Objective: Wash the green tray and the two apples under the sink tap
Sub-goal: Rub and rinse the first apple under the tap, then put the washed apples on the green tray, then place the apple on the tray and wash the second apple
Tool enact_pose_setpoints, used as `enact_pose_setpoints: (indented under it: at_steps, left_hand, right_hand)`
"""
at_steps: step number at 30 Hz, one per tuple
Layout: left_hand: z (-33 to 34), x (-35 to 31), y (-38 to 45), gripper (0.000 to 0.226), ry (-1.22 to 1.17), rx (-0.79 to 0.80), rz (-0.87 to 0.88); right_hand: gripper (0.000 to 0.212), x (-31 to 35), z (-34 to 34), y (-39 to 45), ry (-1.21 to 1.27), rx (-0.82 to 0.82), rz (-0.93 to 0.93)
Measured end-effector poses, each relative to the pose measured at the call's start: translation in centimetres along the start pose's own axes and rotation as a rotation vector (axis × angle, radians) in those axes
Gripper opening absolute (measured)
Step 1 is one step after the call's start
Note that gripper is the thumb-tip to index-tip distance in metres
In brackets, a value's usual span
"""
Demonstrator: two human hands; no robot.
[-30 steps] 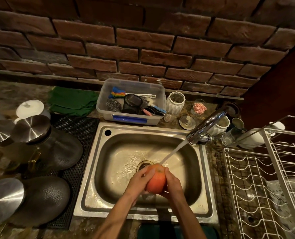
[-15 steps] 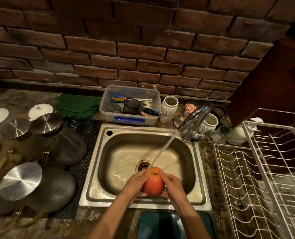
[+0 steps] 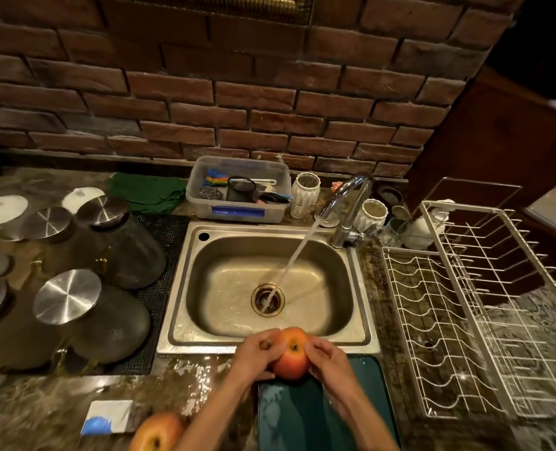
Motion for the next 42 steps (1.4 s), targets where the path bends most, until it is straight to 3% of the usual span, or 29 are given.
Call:
enact_pose_setpoints:
  at_steps: [5, 10, 14, 19, 27, 31, 36, 39, 42]
  left_hand:
    - [1.3, 2.7, -1.9, 0.034, -0.009, -0.036, -0.066]
    - [1.8, 4.2, -2.7, 0.026, 0.008, -0.031, -0.114]
    - [1.7, 4.9, -3.2, 0.032, 0.021, -0.038, -0.102]
    - [1.5, 4.5, -3.6, 0.035, 0.069, -0.028, -0.093]
    - [0.2, 3.2, -4.8, 0.042, 0.337, -0.012, 0.007]
    - [-2.8, 1.4, -7.4, 0.036, 0.542, -0.087, 0.136]
    - [-9.9, 1.9, -11.5, 0.025, 0.406, -0.261, 0.21]
    - [-13.7, 4.8, -13.5, 0.026, 0.22, -0.392, 0.278]
    - [-15.9, 8.9, -14.3, 0.031, 0.108, -0.484, 0.231]
  right_hand:
    - [0.02, -3.5, -0.7, -1.6, -0.021, -0.109, 0.017]
    - [0.021, -5.4, -1.4, -2.3, -0.039, -0.116, 0.051]
    - [0.017, -6.1, -1.3, -2.7, -0.038, -0.107, 0.065]
    - [0.031, -5.9, -1.3, -2.8, -0.124, -0.12, 0.059]
    - [0.036, -4.1, -1.5, -3.5, -0.266, -0.144, 0.048]
    - [0.033, -1.5, -0.4, -4.5, -0.424, -0.257, -0.131]
    - [0.021, 1.6, 5.1, -6.1, -0.491, -0.012, -0.257]
    - [0.02, 1.9, 9.1, -6.6, -0.439, 0.167, -0.227]
    - [0.029, 0.9, 13.0, -6.8, -0.463, 0.342, -0.136]
Point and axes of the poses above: each hand's wrist, its own y-axis towards the middle knuckle, its own z-axis out of the palm, x = y × z, the point moved 2 cm from there along y, towards the middle knuckle, and after that the axes turned 1 degree about -y, right-handed, at the moved point
